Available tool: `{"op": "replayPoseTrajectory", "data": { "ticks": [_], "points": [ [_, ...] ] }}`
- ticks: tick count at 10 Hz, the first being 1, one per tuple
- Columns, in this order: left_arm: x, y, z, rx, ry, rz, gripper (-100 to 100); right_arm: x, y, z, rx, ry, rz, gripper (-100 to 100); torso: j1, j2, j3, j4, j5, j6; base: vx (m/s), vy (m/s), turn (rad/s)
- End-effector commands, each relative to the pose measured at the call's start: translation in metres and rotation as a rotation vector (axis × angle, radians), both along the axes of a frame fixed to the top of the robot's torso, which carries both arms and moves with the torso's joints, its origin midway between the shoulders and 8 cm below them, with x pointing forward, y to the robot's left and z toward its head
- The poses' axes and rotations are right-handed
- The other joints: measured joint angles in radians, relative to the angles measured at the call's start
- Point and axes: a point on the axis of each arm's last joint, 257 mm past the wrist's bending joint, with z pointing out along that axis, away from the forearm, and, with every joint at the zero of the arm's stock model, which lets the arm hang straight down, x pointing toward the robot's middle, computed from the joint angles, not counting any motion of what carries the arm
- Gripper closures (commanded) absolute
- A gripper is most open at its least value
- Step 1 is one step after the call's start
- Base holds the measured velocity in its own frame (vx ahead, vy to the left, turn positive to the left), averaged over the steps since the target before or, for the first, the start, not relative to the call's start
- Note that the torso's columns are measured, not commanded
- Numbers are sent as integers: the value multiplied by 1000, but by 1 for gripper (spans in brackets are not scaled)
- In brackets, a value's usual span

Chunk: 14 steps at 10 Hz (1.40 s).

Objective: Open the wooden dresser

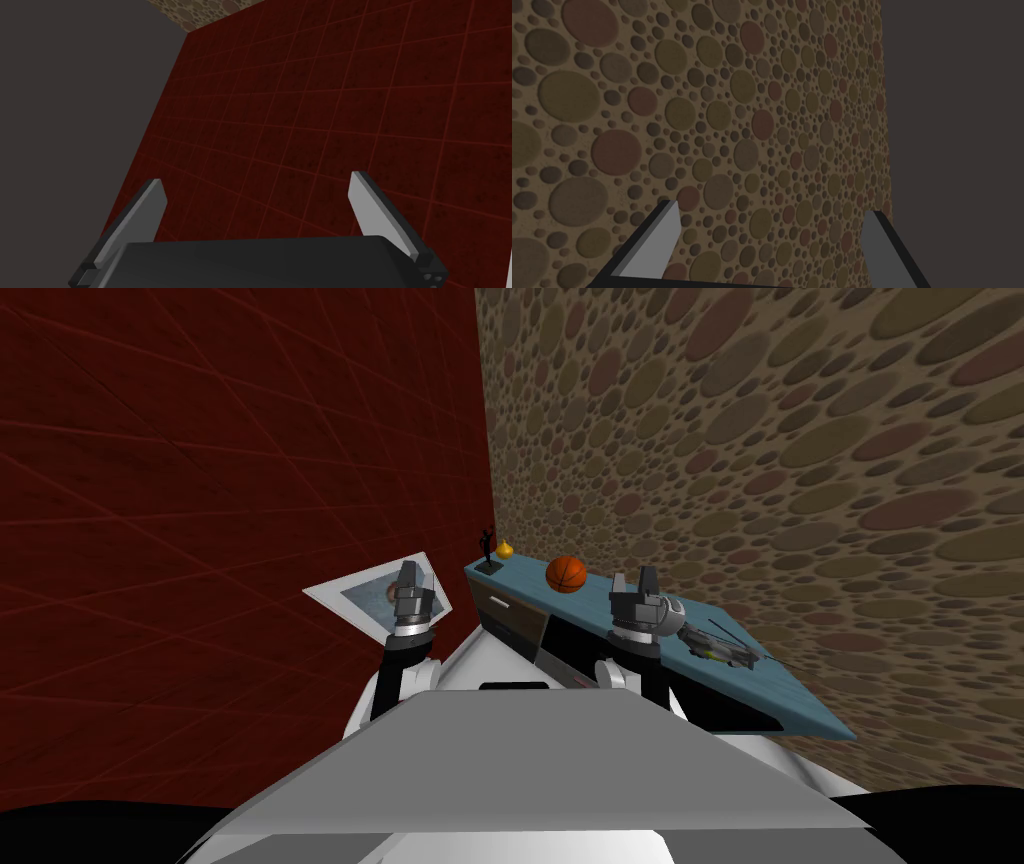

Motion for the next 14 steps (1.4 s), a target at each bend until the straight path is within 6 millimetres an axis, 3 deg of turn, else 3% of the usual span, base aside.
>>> {"op": "replayPoseTrajectory", "data": {
  "ticks": [1,9,10,11,14],
  "points": [
    [0,0,0,0,0,0,0,0,0,0,0,0,0,0,0,40,-82,41,0,0,0,0,0],
    [0,0,0,0,0,0,0,0,0,0,0,0,0,0,0,618,-1234,617,0,0,0,0,0],
    [0,0,0,0,0,0,0,7,5,-5,-40,28,13,-100,0,691,-1382,691,0,0,3,17,33],
    [0,0,0,0,0,0,0,13,8,-11,-70,54,20,-100,1,725,-1451,724,0,0,-1,38,58],
    [0,0,0,0,0,0,0,37,16,-39,-166,163,25,-100,1,738,-1476,738,0,0,-2,58,74]
  ]
}}
